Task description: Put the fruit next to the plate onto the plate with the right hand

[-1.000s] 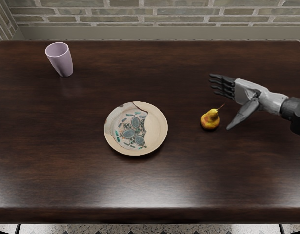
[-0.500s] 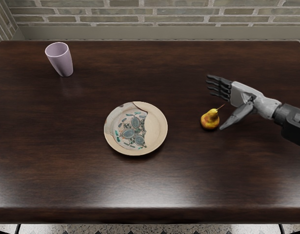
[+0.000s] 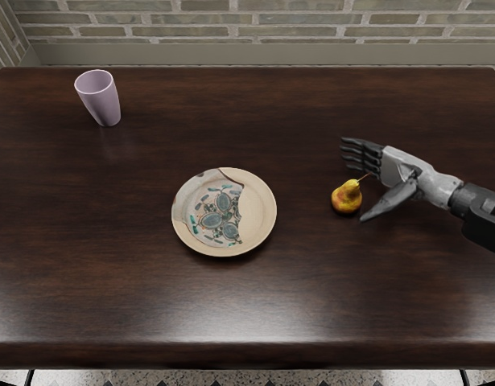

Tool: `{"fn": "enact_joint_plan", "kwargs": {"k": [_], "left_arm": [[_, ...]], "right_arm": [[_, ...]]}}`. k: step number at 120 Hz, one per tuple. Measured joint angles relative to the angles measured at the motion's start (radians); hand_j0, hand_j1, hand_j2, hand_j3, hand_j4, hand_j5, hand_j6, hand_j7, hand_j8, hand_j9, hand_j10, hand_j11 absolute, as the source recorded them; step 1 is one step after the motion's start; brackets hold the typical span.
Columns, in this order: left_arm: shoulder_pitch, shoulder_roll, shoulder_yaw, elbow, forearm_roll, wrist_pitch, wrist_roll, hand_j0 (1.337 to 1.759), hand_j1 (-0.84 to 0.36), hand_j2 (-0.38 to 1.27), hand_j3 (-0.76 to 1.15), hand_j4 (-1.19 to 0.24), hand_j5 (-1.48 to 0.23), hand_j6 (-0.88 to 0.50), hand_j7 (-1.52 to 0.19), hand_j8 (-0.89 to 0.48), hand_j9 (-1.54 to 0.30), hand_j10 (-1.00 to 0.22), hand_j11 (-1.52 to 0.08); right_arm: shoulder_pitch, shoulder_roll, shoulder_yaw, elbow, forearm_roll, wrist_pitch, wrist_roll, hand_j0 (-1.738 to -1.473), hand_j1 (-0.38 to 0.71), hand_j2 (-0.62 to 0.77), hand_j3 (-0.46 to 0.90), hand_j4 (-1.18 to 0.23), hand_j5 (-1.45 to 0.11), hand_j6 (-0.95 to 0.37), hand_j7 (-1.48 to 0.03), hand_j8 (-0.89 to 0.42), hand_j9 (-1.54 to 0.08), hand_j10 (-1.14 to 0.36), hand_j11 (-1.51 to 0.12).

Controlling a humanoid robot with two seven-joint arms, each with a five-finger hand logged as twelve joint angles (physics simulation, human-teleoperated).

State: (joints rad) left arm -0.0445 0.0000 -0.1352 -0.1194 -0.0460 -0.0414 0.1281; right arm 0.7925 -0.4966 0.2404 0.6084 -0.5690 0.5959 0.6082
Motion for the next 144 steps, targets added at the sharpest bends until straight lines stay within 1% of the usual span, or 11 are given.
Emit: {"fn": "enact_joint_plan", "kwargs": {"k": [65, 112, 123, 124, 125, 128, 130, 131, 137, 138, 144], "left_arm": [[0.000, 0.000, 0.000, 0.000, 0.000, 0.000, 0.000, 1.658, 0.35, 0.00, 0.00, 0.00, 0.00, 0.00, 0.00, 0.00, 0.00, 0.00, 0.00], [0.000, 0.000, 0.000, 0.000, 0.000, 0.000, 0.000, 1.658, 0.35, 0.00, 0.00, 0.00, 0.00, 0.00, 0.00, 0.00, 0.00, 0.00, 0.00], [0.000, 0.000, 0.000, 0.000, 0.000, 0.000, 0.000, 1.658, 0.35, 0.00, 0.00, 0.00, 0.00, 0.00, 0.00, 0.00, 0.00, 0.00, 0.00], [0.000, 0.000, 0.000, 0.000, 0.000, 0.000, 0.000, 1.658, 0.35, 0.00, 0.00, 0.00, 0.00, 0.00, 0.00, 0.00, 0.00, 0.00, 0.00], [0.000, 0.000, 0.001, 0.000, 0.000, 0.000, 0.000, 1.658, 0.35, 0.00, 0.00, 0.00, 0.00, 0.00, 0.00, 0.00, 0.00, 0.00, 0.00], [0.000, 0.000, 0.001, 0.000, 0.000, 0.000, 0.000, 1.658, 0.35, 0.00, 0.00, 0.00, 0.00, 0.00, 0.00, 0.00, 0.00, 0.00, 0.00], [0.000, 0.000, 0.001, 0.000, 0.000, 0.000, 0.000, 1.658, 0.35, 0.00, 0.00, 0.00, 0.00, 0.00, 0.00, 0.00, 0.00, 0.00, 0.00], [0.000, 0.000, 0.001, 0.000, 0.000, 0.000, 0.000, 1.658, 0.35, 0.00, 0.00, 0.00, 0.00, 0.00, 0.00, 0.00, 0.00, 0.00, 0.00], [0.000, 0.000, 0.001, 0.000, 0.000, 0.000, 0.000, 1.658, 0.35, 0.00, 0.00, 0.00, 0.00, 0.00, 0.00, 0.00, 0.00, 0.00, 0.00], [0.000, 0.000, 0.000, 0.000, 0.000, 0.000, 0.000, 1.658, 0.35, 0.00, 0.00, 0.00, 0.00, 0.00, 0.00, 0.00, 0.00, 0.00, 0.00], [0.000, 0.000, 0.000, 0.000, 0.000, 0.000, 0.000, 1.658, 0.35, 0.00, 0.00, 0.00, 0.00, 0.00, 0.00, 0.00, 0.00, 0.00, 0.00]], "right_arm": [[-0.019, 0.013, 0.001, -0.006, 0.002, 0.002, 0.003, -1.658, -0.24, -0.01, 0.00, -0.09, -0.12, -0.09, -0.12, -0.09, -0.12, -0.09, -0.12], [-0.026, 0.012, -0.002, -0.050, -0.023, 0.001, 0.003, -1.658, -0.26, -0.01, 0.00, -0.08, -0.10, -0.08, -0.10, -0.08, -0.10, -0.08, -0.10], [-0.020, 0.013, 0.001, -0.068, -0.039, 0.002, 0.005, -1.658, -0.27, -0.01, 0.00, -0.06, -0.09, -0.07, -0.09, -0.06, -0.09, -0.11, -0.16], [-0.020, 0.014, 0.001, -0.069, -0.040, 0.001, 0.004, -1.658, -0.27, -0.01, 0.00, -0.06, -0.09, -0.07, -0.09, -0.06, -0.09, -0.11, -0.10], [-0.019, 0.014, 0.001, -0.071, -0.041, 0.001, 0.005, -1.658, -0.27, -0.01, 0.00, -0.06, -0.09, -0.07, -0.08, -0.06, -0.09, -0.12, -0.16], [-0.018, 0.014, 0.002, -0.074, -0.045, 0.000, 0.005, -1.658, -0.27, -0.01, 0.00, -0.05, -0.09, -0.07, -0.08, -0.05, -0.10, -0.11, -0.14], [-0.016, 0.014, 0.002, -0.076, -0.048, -0.001, 0.005, -1.658, -0.28, -0.01, 0.00, -0.05, -0.10, -0.06, -0.08, -0.05, -0.10, -0.10, -0.23], [-0.016, 0.014, 0.002, -0.077, -0.050, -0.002, 0.003, -1.658, -0.28, -0.01, 0.00, -0.05, -0.09, -0.07, -0.08, -0.05, -0.09, -0.09, -0.03], [-0.011, 0.014, 0.002, -0.082, -0.058, -0.006, 0.003, -1.658, -0.28, -0.01, 0.00, -0.05, -0.09, -0.06, -0.08, -0.05, -0.09, -0.07, -0.11], [-0.010, 0.014, 0.001, -0.083, -0.059, -0.007, 0.004, -1.658, -0.28, -0.01, 0.00, -0.05, -0.09, -0.06, -0.08, -0.05, -0.09, -0.09, -0.07], [-0.008, 0.015, 0.001, -0.085, -0.064, -0.010, 0.003, -1.658, -0.28, -0.01, 0.00, -0.05, -0.08, -0.06, -0.07, -0.05, -0.08, -0.10, -0.13]]}}
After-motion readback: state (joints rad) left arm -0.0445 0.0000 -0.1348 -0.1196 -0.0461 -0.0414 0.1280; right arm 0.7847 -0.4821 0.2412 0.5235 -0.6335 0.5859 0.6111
